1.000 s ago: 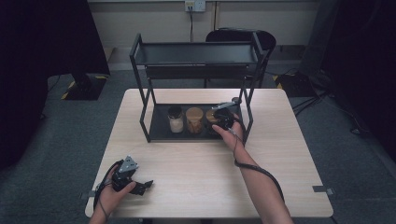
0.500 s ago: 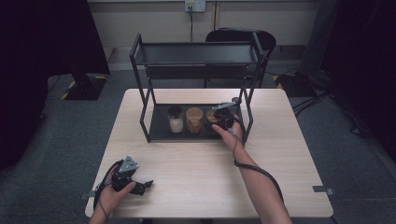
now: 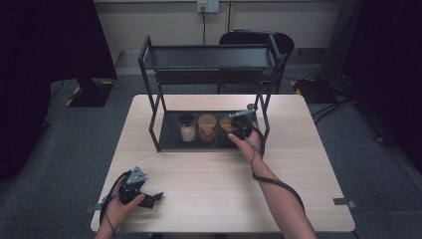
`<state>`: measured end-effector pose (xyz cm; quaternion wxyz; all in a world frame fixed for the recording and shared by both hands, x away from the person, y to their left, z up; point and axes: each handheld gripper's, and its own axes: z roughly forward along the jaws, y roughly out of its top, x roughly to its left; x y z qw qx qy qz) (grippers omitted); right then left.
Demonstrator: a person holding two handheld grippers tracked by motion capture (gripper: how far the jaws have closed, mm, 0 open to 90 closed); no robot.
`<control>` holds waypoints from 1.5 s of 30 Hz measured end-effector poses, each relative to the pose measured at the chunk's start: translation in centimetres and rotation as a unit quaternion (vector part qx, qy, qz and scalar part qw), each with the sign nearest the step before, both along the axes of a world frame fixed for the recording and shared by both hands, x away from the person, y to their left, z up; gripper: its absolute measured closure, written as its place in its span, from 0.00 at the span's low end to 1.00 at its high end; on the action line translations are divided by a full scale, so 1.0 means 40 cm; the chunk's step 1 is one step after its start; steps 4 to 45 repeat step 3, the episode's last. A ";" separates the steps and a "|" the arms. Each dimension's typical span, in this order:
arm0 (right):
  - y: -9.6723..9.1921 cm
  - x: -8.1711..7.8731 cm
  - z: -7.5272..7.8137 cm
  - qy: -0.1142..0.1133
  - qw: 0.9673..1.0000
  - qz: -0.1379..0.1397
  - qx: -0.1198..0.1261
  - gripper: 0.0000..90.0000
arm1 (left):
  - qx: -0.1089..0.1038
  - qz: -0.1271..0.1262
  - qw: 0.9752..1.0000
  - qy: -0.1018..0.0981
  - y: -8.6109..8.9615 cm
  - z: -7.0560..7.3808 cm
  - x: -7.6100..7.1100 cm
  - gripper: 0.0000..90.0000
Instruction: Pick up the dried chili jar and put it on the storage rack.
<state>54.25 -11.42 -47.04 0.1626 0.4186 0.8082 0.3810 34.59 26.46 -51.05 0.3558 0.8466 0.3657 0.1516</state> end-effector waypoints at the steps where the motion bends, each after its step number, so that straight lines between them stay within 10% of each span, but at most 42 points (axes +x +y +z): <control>1: -0.002 -0.003 0.001 -0.001 1.000 0.000 0.005 0.04 | 0.000 0.000 1.000 0.000 0.000 0.000 0.000 0.00; 45: -0.005 -0.011 0.002 0.002 1.000 0.004 0.007 0.03 | 0.000 0.000 1.000 0.000 0.000 0.000 0.000 0.00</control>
